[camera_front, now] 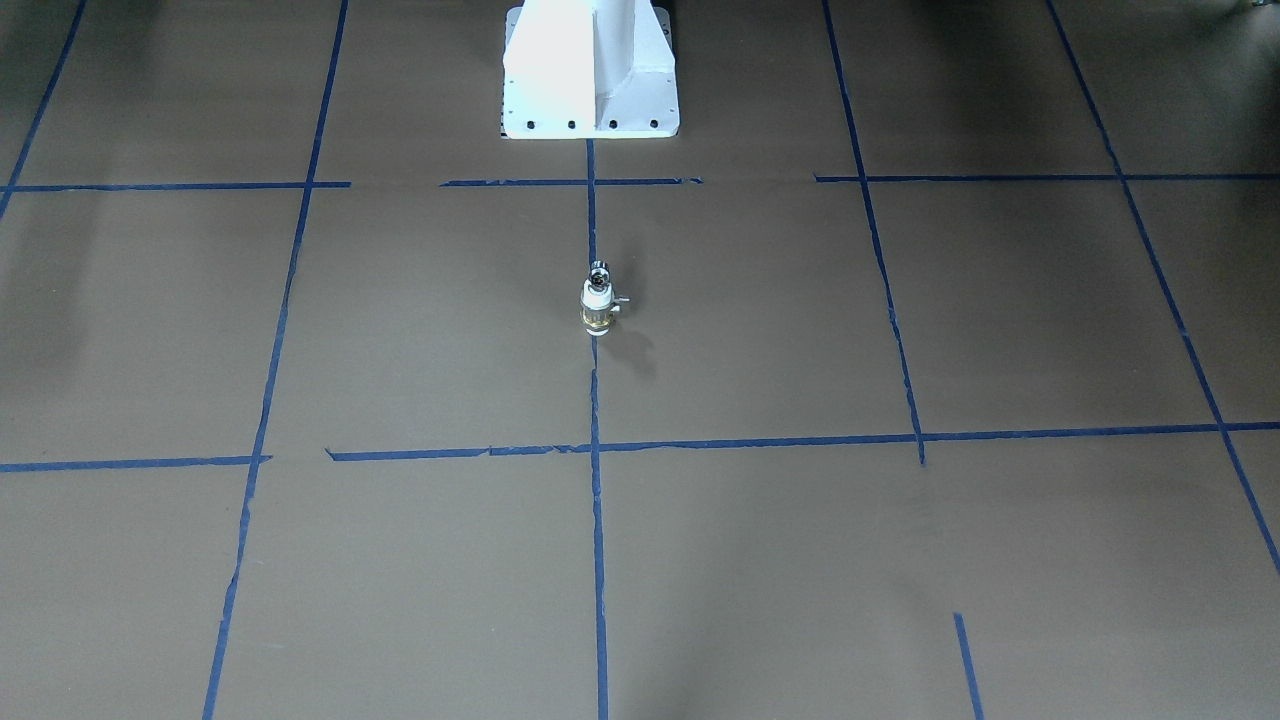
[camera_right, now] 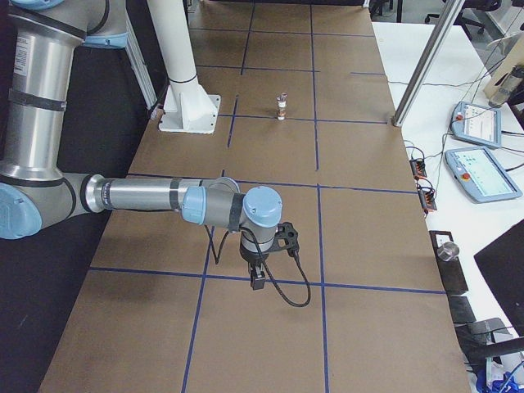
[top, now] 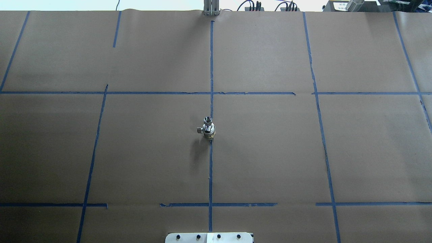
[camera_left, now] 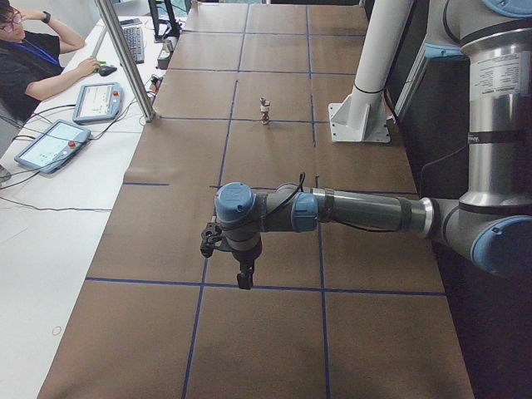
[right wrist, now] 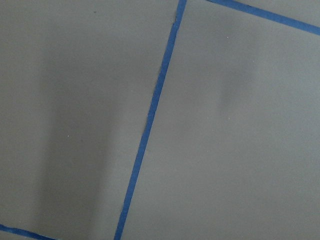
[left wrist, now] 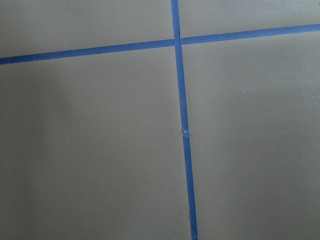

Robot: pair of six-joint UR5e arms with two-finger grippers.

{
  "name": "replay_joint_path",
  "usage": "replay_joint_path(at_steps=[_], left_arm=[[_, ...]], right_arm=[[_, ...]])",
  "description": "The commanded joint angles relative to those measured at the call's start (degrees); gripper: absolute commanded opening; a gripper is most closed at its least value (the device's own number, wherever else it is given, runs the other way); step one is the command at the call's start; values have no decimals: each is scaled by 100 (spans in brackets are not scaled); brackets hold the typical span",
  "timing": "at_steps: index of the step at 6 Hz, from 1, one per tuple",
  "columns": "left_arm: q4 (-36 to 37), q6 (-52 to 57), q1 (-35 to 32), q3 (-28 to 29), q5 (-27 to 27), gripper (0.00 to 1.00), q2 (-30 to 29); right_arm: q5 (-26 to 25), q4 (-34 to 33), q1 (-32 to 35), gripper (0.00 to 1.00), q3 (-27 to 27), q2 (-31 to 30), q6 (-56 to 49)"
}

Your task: Assemble PPR valve and pipe with both arms

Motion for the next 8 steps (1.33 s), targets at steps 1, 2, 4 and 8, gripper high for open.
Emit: replay_joint_path(at_steps=[1, 2, 4, 8], left_arm=[[22, -16, 7, 18, -10, 100, 58], [57, -8, 15, -17, 68, 100, 101], [75, 1, 24, 9, 60, 100, 154], [75, -8, 42, 193, 60, 100, 190]], right_arm=[[74, 6, -6, 100, 2, 6, 42], [74, 6, -6, 100, -7, 5, 42], [127, 6, -6, 100, -7, -21, 42], [127, 41, -6, 100, -7, -21, 16]])
